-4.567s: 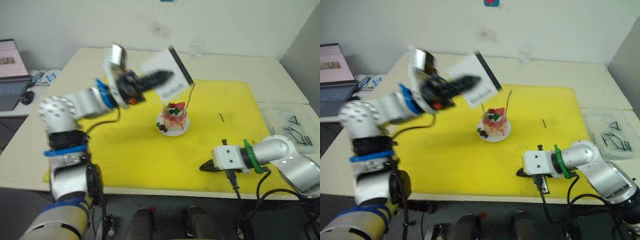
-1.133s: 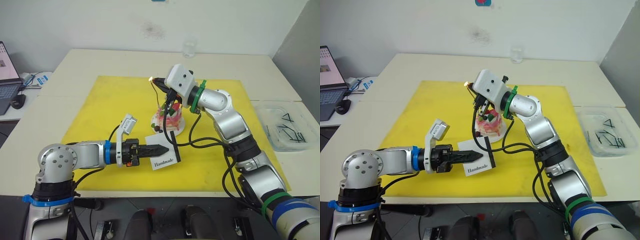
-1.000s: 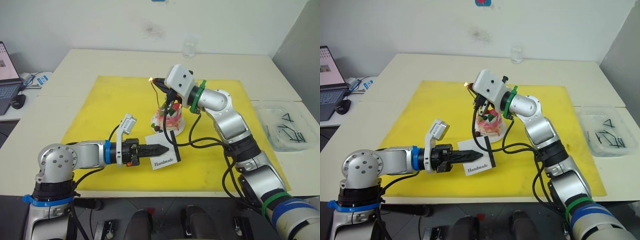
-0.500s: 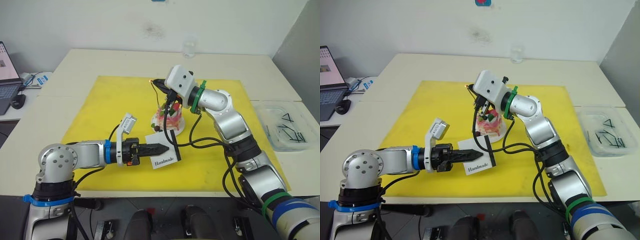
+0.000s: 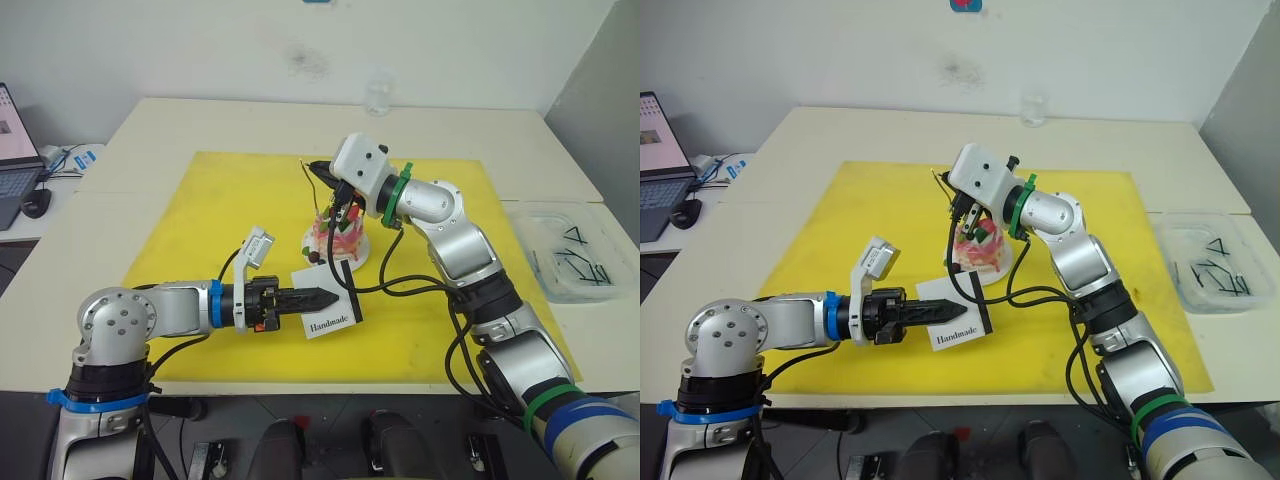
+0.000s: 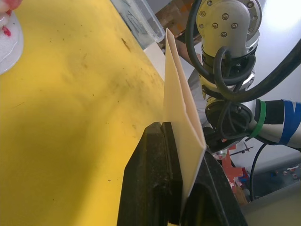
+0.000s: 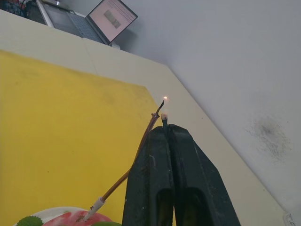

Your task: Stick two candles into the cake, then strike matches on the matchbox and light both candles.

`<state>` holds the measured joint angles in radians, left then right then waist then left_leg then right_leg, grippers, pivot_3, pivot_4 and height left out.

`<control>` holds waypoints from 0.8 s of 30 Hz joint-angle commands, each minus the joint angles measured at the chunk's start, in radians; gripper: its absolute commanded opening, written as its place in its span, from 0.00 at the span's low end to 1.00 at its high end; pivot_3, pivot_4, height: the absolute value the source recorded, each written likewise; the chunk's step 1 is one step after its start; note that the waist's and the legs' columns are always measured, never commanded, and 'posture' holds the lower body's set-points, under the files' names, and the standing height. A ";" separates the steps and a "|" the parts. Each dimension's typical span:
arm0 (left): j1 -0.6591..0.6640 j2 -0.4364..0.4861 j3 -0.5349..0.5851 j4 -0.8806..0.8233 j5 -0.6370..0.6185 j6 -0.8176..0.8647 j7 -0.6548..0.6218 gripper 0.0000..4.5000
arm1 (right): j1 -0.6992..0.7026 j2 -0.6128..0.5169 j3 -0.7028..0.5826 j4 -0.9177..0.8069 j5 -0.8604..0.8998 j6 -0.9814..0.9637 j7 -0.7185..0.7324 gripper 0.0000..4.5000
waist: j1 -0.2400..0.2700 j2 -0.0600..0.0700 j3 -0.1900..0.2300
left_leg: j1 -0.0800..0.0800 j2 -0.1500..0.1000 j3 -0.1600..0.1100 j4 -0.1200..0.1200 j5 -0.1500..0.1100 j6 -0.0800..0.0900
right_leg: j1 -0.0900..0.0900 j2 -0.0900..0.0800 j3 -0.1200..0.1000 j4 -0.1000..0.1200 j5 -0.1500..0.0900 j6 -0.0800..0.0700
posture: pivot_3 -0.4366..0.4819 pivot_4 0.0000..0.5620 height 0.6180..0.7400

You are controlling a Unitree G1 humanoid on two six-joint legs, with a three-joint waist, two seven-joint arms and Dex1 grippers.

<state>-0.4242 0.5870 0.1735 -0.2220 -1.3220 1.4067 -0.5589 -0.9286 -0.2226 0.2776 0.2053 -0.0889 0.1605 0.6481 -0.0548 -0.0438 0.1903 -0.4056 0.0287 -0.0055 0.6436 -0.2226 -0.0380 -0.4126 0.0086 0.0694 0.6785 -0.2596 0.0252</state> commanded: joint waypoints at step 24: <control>0.022 0.028 -0.006 -0.042 -0.029 -0.013 -0.030 0.00 | 0.103 -0.099 -0.087 -0.354 0.072 0.177 0.038 0.00 | 0.002 0.000 0.000 | -0.006 0.000 -0.001 0.000 0.000 0.000 | -0.006 0.000 0.000 0.000 0.000 0.000 | 0.48 0.27 1.00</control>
<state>-0.3987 0.6061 0.1633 -0.2291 -1.3329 1.4066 -0.5687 -0.8329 -0.3101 0.2217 -0.0419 -0.0539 0.2944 0.6723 -0.0531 -0.0438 0.1904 -0.4142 0.0287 -0.0076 0.6438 -0.2225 -0.0380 -0.4203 0.0081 0.0688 0.6788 -0.2597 0.0253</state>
